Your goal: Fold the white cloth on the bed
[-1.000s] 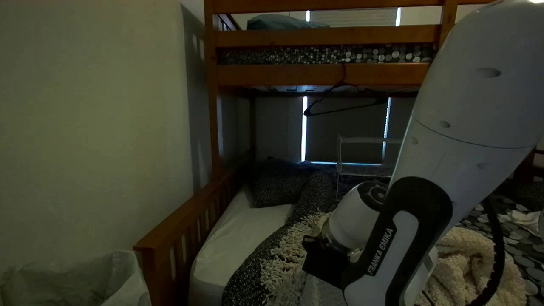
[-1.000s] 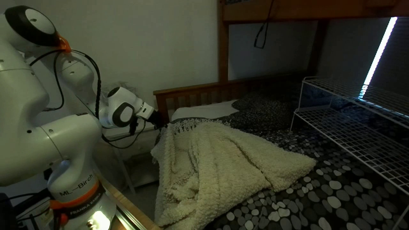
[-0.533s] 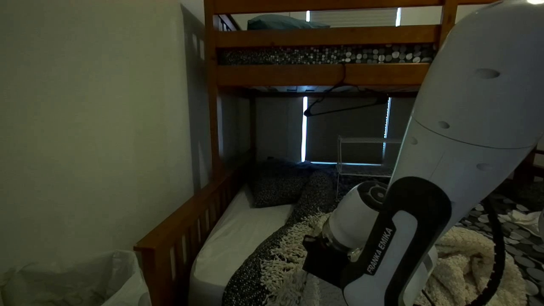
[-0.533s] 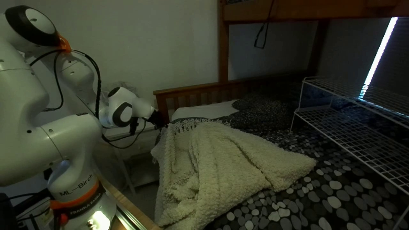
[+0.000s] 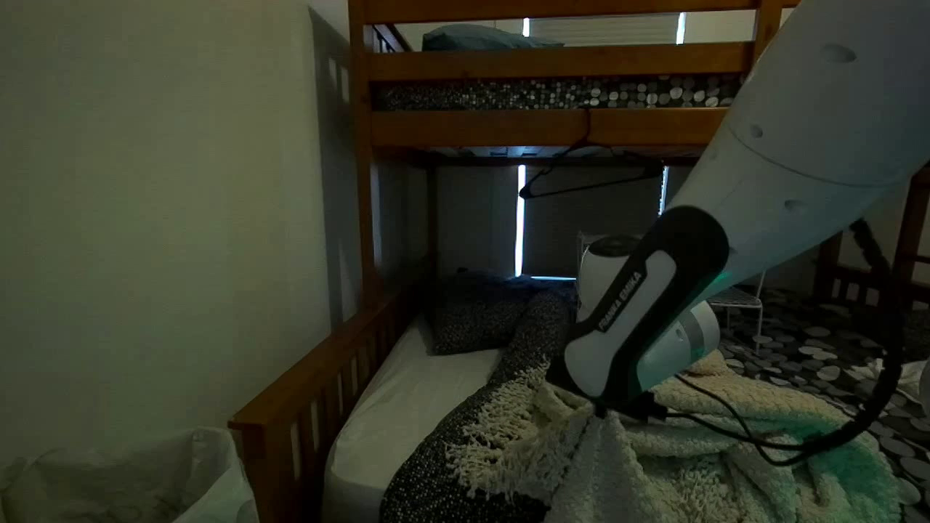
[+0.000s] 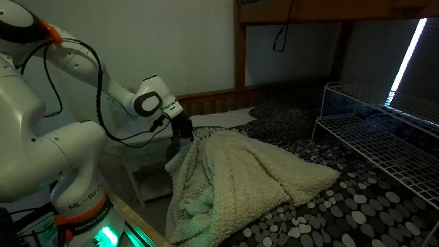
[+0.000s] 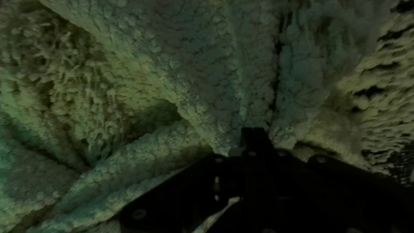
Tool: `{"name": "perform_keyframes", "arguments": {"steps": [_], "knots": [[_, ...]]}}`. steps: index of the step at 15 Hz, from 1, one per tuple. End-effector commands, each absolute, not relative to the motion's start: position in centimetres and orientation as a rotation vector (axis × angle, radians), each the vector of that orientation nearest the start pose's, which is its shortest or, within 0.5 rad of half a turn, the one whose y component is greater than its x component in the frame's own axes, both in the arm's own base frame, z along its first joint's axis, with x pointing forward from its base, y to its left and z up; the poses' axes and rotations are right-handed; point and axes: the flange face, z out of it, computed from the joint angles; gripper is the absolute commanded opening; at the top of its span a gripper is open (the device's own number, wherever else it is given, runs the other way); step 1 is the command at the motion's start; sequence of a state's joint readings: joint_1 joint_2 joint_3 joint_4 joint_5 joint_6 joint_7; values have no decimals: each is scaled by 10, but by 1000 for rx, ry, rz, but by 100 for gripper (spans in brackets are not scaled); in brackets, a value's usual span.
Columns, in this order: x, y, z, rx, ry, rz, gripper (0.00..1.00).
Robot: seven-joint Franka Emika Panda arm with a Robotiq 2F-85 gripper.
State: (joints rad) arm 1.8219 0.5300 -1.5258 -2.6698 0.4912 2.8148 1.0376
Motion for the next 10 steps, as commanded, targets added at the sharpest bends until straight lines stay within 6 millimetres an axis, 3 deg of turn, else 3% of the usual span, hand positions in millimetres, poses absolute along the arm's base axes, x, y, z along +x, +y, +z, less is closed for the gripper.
{"name": "perform_keyframes", "arguments": {"steps": [1,6,10], "knots": [[442,34,318,-2635,1849,-470,1],[439,-11,434,-2391,1885,-561,1],[404,-57,521,-2243,1943,-703,1]]}}
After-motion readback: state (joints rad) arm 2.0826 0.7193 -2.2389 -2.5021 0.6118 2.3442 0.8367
